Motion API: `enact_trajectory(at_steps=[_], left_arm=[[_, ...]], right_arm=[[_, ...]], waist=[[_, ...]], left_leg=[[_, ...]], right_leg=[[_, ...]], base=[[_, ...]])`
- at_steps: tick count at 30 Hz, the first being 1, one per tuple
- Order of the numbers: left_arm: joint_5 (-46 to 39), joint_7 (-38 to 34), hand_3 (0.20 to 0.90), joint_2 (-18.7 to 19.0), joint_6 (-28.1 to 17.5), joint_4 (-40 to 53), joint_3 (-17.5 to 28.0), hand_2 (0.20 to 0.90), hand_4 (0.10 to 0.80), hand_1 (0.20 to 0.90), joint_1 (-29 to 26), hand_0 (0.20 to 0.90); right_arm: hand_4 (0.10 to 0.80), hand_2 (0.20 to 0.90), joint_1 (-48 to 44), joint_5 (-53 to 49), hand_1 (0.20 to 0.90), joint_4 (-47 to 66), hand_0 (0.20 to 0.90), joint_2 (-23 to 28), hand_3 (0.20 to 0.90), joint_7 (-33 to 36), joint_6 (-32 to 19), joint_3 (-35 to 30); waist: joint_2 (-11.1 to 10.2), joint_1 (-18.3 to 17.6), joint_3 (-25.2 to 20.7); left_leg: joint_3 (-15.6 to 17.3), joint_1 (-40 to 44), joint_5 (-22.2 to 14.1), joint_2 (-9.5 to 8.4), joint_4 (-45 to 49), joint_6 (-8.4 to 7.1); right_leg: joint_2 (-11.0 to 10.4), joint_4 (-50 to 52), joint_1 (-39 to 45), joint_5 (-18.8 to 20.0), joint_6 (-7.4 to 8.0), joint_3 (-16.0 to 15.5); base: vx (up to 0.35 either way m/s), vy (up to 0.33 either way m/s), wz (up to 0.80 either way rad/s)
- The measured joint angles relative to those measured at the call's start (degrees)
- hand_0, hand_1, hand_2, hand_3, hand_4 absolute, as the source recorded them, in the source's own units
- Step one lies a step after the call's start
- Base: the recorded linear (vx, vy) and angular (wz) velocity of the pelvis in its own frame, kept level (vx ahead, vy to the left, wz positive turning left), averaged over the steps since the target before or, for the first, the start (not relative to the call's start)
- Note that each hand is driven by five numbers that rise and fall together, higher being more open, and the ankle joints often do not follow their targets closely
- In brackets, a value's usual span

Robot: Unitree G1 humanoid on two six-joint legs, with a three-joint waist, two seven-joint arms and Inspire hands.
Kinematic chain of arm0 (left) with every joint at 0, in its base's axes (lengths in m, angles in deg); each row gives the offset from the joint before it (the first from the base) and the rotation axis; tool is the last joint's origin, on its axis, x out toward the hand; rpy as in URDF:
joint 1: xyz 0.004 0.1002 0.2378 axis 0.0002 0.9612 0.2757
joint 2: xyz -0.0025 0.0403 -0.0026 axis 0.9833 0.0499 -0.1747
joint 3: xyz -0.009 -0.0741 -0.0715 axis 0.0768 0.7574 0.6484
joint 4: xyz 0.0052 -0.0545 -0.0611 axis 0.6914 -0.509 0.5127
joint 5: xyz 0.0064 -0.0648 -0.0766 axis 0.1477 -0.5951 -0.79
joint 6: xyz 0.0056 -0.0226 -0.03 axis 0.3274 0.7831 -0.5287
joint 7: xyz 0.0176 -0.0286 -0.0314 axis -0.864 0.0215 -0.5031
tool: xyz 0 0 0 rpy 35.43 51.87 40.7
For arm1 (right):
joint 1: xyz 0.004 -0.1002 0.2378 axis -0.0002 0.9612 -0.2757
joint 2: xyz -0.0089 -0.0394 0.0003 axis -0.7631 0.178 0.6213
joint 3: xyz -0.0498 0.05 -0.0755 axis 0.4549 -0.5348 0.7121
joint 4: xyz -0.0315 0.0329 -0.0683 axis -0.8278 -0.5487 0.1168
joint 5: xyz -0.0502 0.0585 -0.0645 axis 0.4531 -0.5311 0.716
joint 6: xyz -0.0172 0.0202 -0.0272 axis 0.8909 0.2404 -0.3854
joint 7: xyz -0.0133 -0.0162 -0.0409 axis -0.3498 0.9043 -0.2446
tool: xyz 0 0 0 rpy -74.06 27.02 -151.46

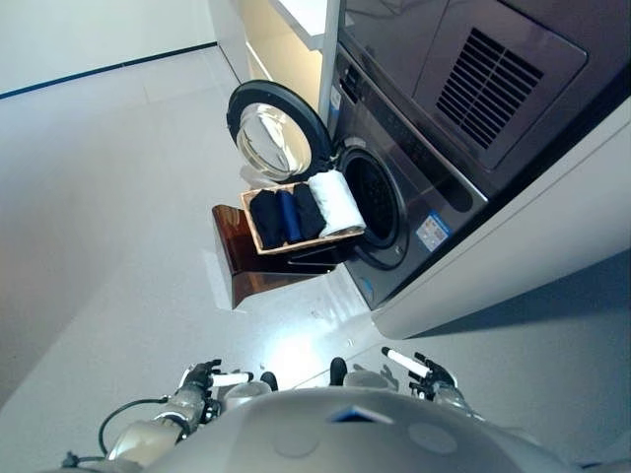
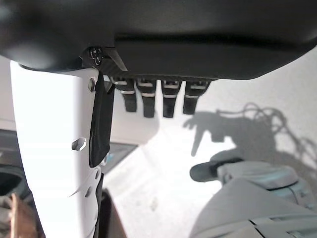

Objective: Pick up the clothes and place them into the washing machine

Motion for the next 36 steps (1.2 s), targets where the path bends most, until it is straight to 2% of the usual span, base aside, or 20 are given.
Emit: enact_trajectory(at_steps=[26, 33, 36], left_arm=[[-0.8, -1.3, 0.9, 0.2, 0.0, -0.1, 0.1, 0.9, 0.8, 0.9, 0.5, 0.9], [-0.8, -1.2, 0.9, 0.3, 0.0, -0.1, 0.1, 0.9, 0.8, 0.9, -0.1, 0.9], [-1.0, -1.1, 0.9, 0.4, 0.1, -0.1, 0.1, 0.9, 0.8, 0.9, -0.7, 0.9]], right_arm=[[0.8, 0.9, 0.1, 1.2, 0.9, -0.4, 0.9, -0.2, 0.9, 0.1, 0.0, 0.0], [0.8, 0.9, -0.1, 1.1, 0.9, -0.4, 0.9, -0.2, 0.9, 0.1, 0.0, -0.1], [0.8, 0.9, -0.1, 0.8, 0.9, -0.5, 0.9, -0.2, 0.9, 0.0, 0.0, -0.6]], waist=[[-1.0, 0.0, 0.0], [-1.0, -0.1, 1.0], [-1.0, -0.2, 2.0]], left_leg=[[0.9, -0.1, -0.3, -0.01, -0.3, -0.09], [1.1, 0.0, -0.6, -0.75, -0.3, 0.46], [1.3, 0.1, -0.7, -1.11, -0.3, 0.92]], right_leg=[[-0.1, 0.0, -0.2, -0.2, 0.27, 0.3], [-0.4, 0.6, -0.5, 0.1, 0.29, 1.4], [-0.8, 2.4, -1.3, -0.4, 0.8, 1.5]], base=[[0.006, 0.004, 0.0], [0.015, 0.092, -0.06], [0.04, 0.137, -0.03]])
